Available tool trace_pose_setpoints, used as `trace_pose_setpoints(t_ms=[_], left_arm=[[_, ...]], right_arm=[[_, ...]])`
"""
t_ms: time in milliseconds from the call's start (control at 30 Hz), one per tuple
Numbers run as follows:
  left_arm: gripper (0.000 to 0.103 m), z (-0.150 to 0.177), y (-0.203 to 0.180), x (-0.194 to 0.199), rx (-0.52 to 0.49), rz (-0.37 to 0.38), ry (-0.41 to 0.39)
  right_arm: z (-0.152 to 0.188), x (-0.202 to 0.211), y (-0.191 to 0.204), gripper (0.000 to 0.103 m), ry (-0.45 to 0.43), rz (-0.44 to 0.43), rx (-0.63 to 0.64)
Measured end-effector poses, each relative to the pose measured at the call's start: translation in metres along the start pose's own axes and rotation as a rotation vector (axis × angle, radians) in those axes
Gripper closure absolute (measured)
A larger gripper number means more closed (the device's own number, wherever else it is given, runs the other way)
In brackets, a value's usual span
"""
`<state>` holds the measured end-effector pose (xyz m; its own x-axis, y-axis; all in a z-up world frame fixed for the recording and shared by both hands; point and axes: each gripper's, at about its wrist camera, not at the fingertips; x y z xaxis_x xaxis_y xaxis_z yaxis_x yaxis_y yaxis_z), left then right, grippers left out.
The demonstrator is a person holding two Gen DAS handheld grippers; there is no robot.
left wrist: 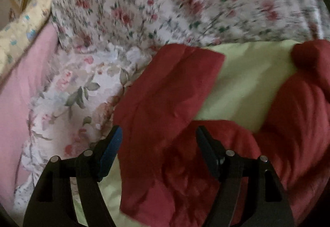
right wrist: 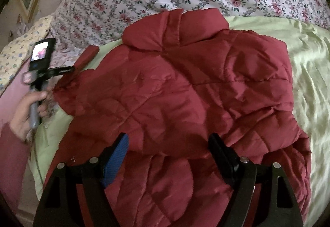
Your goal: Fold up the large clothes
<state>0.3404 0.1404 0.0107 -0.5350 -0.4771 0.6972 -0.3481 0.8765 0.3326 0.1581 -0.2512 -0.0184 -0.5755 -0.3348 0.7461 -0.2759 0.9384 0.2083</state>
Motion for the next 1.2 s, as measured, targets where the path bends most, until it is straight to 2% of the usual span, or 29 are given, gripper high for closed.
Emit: trace_pose_setpoints(t_ms=[33, 67, 100, 133, 167, 233, 333, 500, 633, 800, 1067, 1200], left_arm=[[0.030, -0.002, 0.000, -0.008, 0.006, -0.001, 0.020], [0.037, -0.002, 0.000, -0.014, 0.013, 0.005, 0.037], [0.046, -0.002, 0.001, -0.019, 0.022, 0.014, 0.055], [0.064, -0.001, 0.003, -0.026, 0.038, 0.028, 0.083], [0.074, 0.001, 0.004, -0.028, 0.050, 0.042, 0.097], [0.084, 0.004, 0.009, -0.027, 0.079, 0.073, 0.103], [0.088, 0.008, 0.015, -0.013, 0.111, 0.122, 0.086], [0.090, 0.020, 0.025, 0.030, 0.179, 0.267, 0.045], [0.090, 0.031, 0.020, 0.061, 0.179, 0.354, 0.004], [0.091, 0.045, 0.015, 0.103, 0.211, 0.499, -0.029], [0.091, 0.068, -0.028, 0.164, 0.199, 0.727, -0.053], [0.091, 0.081, -0.058, 0.181, 0.160, 0.798, -0.045]], right_arm=[[0.001, 0.002, 0.002, 0.022, -0.002, -0.005, 0.002], [0.002, 0.003, 0.003, 0.022, -0.001, -0.009, 0.003], [0.003, 0.003, 0.004, 0.022, 0.001, -0.011, 0.004], [0.004, 0.003, 0.004, 0.022, 0.003, -0.014, 0.003], [0.005, 0.003, 0.004, 0.022, 0.005, -0.015, 0.000], [0.006, 0.004, 0.004, 0.022, 0.005, -0.018, -0.005], [0.008, 0.007, 0.004, 0.022, -0.004, -0.021, -0.014], [0.008, 0.012, 0.006, 0.022, -0.017, -0.024, -0.020], [0.012, 0.016, 0.005, 0.022, -0.016, -0.020, -0.026], [0.017, 0.023, 0.003, 0.022, -0.018, -0.017, -0.041], [0.024, 0.037, -0.007, 0.022, -0.033, -0.007, -0.078], [0.026, 0.048, -0.016, 0.022, -0.049, 0.005, -0.103]])
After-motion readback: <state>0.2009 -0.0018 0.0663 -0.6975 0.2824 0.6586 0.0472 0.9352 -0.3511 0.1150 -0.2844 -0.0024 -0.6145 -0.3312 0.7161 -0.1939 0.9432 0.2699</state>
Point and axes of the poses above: each gripper's, at about its wrist camera, not at the fingertips, and x roughly against the way its jaws point, y to its left, z to its underside, and after that the axes turned 10 degrees about x, right-handed
